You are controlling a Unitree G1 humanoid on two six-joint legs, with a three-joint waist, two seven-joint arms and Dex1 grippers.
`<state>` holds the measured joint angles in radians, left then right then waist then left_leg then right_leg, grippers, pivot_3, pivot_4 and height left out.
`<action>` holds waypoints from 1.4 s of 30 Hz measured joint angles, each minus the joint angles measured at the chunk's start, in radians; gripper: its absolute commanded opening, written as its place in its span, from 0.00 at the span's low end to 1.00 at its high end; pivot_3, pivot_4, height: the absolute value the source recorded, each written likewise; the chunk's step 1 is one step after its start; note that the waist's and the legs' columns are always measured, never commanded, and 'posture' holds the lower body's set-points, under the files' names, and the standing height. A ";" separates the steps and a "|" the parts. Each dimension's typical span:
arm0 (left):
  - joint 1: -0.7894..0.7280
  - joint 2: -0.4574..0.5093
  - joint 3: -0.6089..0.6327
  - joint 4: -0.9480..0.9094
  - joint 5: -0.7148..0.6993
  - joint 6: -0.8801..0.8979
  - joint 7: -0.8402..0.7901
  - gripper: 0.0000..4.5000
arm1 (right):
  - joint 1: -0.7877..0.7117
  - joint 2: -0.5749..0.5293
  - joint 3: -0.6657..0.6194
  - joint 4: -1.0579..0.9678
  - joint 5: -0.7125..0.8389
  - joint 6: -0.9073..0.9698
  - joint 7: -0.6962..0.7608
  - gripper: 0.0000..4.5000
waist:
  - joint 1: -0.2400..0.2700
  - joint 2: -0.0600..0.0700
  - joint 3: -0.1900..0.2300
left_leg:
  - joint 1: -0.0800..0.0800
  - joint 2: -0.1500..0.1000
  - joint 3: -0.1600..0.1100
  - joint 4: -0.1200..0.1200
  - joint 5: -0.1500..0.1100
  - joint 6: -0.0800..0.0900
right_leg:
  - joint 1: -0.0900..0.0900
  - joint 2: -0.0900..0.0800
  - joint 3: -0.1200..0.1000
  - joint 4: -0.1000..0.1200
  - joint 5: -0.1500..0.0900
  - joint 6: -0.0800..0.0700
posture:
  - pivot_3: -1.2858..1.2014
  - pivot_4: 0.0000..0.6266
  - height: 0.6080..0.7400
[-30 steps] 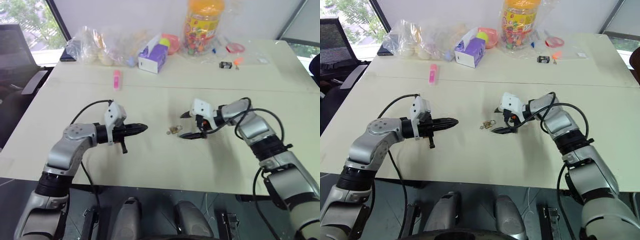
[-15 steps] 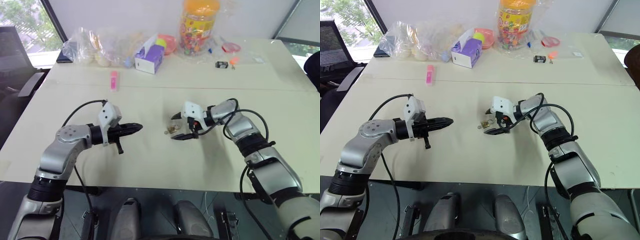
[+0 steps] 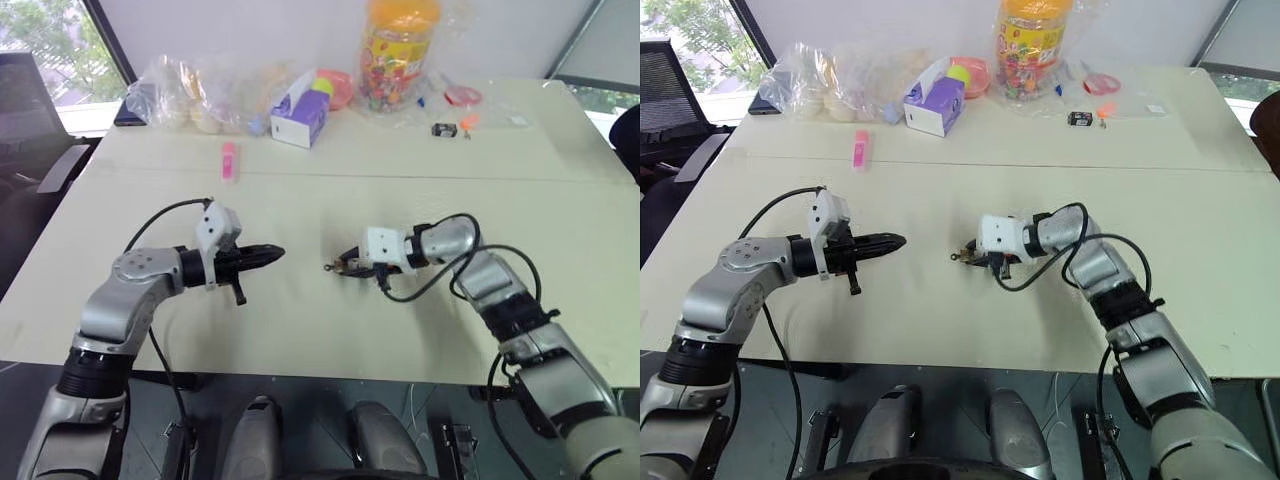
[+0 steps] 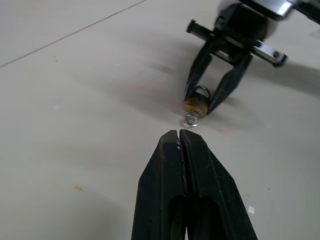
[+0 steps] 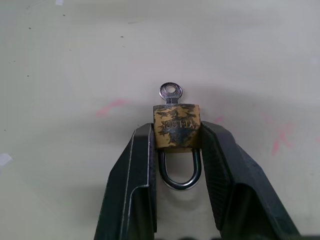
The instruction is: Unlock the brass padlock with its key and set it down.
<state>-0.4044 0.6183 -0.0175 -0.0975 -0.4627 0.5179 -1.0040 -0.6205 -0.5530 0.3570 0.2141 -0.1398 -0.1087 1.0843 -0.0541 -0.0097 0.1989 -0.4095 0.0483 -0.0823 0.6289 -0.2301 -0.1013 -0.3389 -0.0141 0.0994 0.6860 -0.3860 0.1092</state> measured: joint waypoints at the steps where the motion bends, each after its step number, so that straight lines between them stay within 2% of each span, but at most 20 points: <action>1: -0.019 0.001 0.003 0.012 -0.005 0.004 -0.003 0.00 | 0.023 -0.012 -0.002 -0.040 -0.027 -0.026 -0.036 0.16 | 0.000 0.000 0.000 | 0.000 0.000 0.000 0.000 0.000 0.000 | 0.000 0.000 0.000 0.000 0.000 0.000 | 0.52 0.24 1.00; 7: -0.139 -0.024 0.007 0.096 -0.059 0.059 -0.044 0.00 | 0.085 -0.081 -0.128 -0.299 -0.044 -0.084 -0.162 0.16 | 0.011 0.000 0.000 | -0.001 0.000 0.000 0.000 0.000 0.000 | 0.000 0.000 0.000 0.000 0.000 0.000 | 0.52 0.24 1.00; 10: -0.185 -0.036 0.003 0.127 -0.082 0.084 -0.079 0.19 | 0.086 -0.111 -0.169 -0.375 -0.067 -0.111 -0.207 0.16 | 0.012 0.000 0.000 | -0.001 -0.001 0.000 0.000 0.000 0.000 | 0.000 0.000 0.000 0.000 0.000 0.000 | 0.52 0.24 1.00; 12: -0.218 -0.051 0.000 0.155 -0.097 0.093 -0.109 0.40 | 0.087 -0.134 -0.177 -0.391 -0.085 -0.117 -0.225 0.16 | 0.012 0.000 0.000 | -0.001 -0.001 0.000 0.000 0.000 0.000 | 0.000 0.000 0.000 0.000 0.000 0.000 | 0.52 0.24 1.00; 13: -0.225 -0.056 -0.001 0.159 -0.101 0.094 -0.113 0.47 | 0.087 -0.136 -0.178 -0.391 -0.090 -0.117 -0.228 0.16 | 0.011 0.000 0.000 | -0.001 -0.001 0.000 0.000 0.000 0.000 | 0.000 0.000 0.000 0.000 0.000 0.000 | 0.52 0.24 1.00; 17: -0.282 -0.088 -0.005 0.206 -0.117 0.110 -0.143 0.83 | 0.089 -0.145 -0.177 -0.398 -0.108 -0.114 -0.239 0.16 | 0.011 0.000 0.000 | -0.001 0.000 0.000 0.000 0.000 0.000 | 0.000 0.000 0.000 0.000 0.000 0.000 | 0.52 0.24 1.00; 25: -0.360 -0.123 -0.006 0.277 -0.142 0.172 -0.188 0.83 | 0.093 -0.157 -0.176 -0.441 -0.112 -0.101 -0.236 0.16 | 0.011 0.000 0.000 | -0.001 -0.001 0.000 0.000 0.000 0.000 | 0.000 0.000 0.000 0.000 0.000 0.000 | 0.52 0.24 1.00; 39: -0.384 -0.169 -0.012 0.299 -0.152 0.218 -0.226 0.83 | 0.076 -0.159 -0.169 -0.467 -0.132 -0.137 -0.238 0.16 | 0.011 0.000 0.000 | -0.001 -0.001 0.000 0.000 0.000 0.000 | 0.000 0.000 0.000 0.000 0.000 0.000 | 0.52 0.24 1.00; 42: -0.384 -0.173 -0.020 0.299 -0.151 0.218 -0.233 0.62 | 0.071 -0.159 -0.169 -0.468 -0.133 -0.139 -0.238 0.16 | 0.011 0.000 0.000 | -0.001 0.000 0.000 0.001 0.000 0.000 | 0.000 0.000 0.000 0.000 0.000 0.000 | 0.52 0.24 1.00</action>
<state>-0.7880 0.4457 -0.0375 0.2014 -0.6135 0.7360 -1.2370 -0.5492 -0.7116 0.1880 -0.2541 -0.2727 -0.2475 0.8466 -0.0433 -0.0101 0.1993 -0.4103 0.0478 -0.0820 0.6294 -0.2299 -0.1017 -0.3390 -0.0143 0.0995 0.6859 -0.3860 0.1092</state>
